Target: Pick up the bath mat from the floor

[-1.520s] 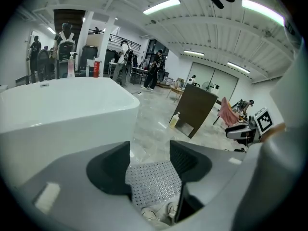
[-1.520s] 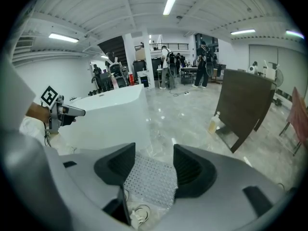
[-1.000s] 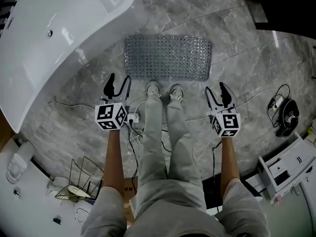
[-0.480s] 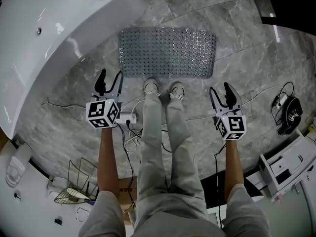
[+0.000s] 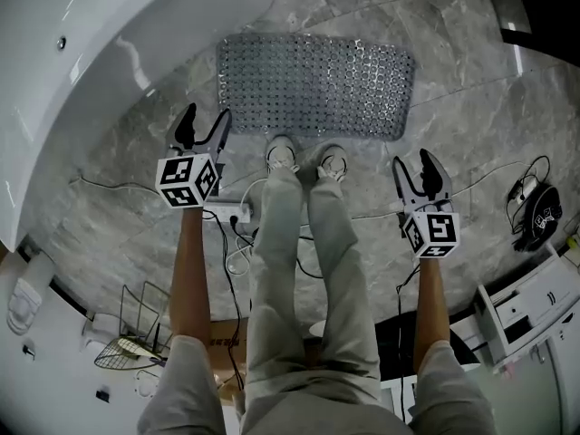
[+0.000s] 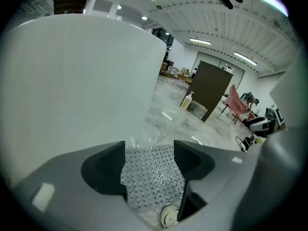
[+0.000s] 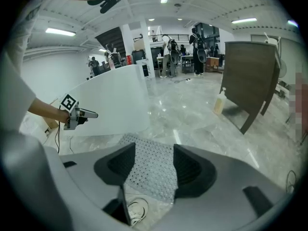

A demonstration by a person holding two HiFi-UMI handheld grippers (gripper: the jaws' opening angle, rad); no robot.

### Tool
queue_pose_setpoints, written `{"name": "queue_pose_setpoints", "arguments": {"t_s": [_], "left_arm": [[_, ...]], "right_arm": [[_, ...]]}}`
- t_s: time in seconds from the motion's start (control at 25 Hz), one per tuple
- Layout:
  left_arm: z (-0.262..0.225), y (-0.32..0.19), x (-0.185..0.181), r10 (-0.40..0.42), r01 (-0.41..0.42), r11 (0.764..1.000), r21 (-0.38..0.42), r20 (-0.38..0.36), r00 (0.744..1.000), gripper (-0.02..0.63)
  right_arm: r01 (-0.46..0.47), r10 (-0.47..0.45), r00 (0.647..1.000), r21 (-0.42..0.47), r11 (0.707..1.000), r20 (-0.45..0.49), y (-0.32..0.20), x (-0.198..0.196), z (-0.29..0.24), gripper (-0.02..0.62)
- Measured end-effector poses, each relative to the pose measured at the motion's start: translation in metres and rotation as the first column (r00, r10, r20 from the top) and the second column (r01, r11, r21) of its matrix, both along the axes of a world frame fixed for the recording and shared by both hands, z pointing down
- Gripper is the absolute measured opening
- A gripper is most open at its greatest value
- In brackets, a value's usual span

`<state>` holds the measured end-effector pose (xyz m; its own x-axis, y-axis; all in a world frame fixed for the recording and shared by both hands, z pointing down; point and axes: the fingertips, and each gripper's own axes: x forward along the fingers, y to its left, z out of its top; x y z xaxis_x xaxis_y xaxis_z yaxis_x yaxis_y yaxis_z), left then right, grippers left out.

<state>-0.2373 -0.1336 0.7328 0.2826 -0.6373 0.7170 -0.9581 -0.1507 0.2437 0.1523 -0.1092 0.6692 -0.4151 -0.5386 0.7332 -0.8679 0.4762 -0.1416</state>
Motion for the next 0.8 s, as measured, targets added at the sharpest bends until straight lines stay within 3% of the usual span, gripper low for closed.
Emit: {"name": "queue_pose_setpoints", "arguments": {"t_s": [0.2,0.8], "left_arm": [[0.041,-0.013,-0.005,0.025,-0.025,1.0,0.004,0.021,0.999,0.304],[0.196,-0.04,-0.033,-0.031,0.033,0.999,-0.043,0.036,0.999,0.304]], "right_arm": [[0.018,-0.018,1.0,0.021,1.0,0.013,-0.008,-0.008,0.026,0.238],[0.069,-0.069,0.998,0.036,0.997,0.001,-0.028,-0.008,0.138,0.238]]}}
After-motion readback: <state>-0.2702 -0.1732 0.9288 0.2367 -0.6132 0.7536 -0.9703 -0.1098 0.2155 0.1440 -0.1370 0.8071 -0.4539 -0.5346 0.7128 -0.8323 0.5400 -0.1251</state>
